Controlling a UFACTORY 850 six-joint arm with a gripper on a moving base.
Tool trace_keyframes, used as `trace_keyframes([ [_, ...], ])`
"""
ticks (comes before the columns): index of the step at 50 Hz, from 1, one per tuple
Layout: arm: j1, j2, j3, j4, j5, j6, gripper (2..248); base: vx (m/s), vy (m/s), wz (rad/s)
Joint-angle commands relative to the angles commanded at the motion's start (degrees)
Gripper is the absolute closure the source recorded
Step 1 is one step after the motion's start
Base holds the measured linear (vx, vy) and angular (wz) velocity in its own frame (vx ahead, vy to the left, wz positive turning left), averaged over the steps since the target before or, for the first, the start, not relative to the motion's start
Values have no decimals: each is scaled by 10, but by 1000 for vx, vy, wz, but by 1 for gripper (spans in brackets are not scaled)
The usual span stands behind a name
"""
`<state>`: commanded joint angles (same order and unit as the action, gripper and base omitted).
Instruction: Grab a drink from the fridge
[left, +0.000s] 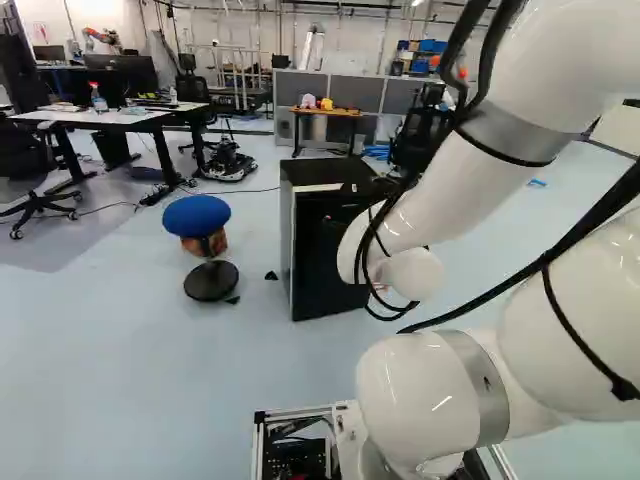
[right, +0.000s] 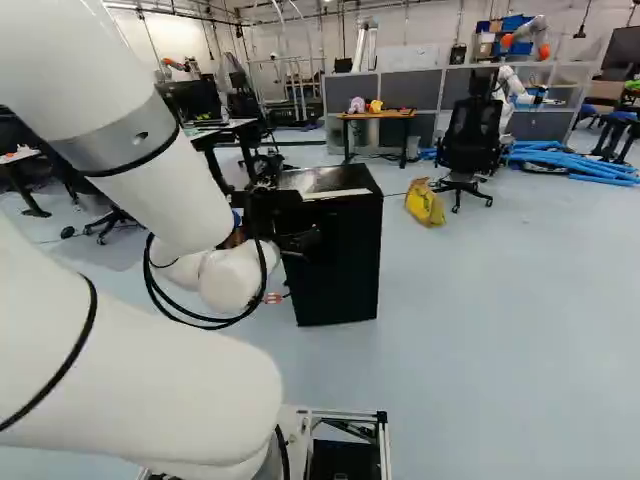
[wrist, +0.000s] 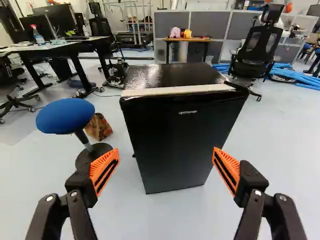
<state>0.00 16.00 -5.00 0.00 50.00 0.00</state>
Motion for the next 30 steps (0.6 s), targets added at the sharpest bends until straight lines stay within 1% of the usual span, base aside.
trace_keyframes([
  [30, 0, 0, 0, 0, 0, 0, 3, 86, 38, 177],
])
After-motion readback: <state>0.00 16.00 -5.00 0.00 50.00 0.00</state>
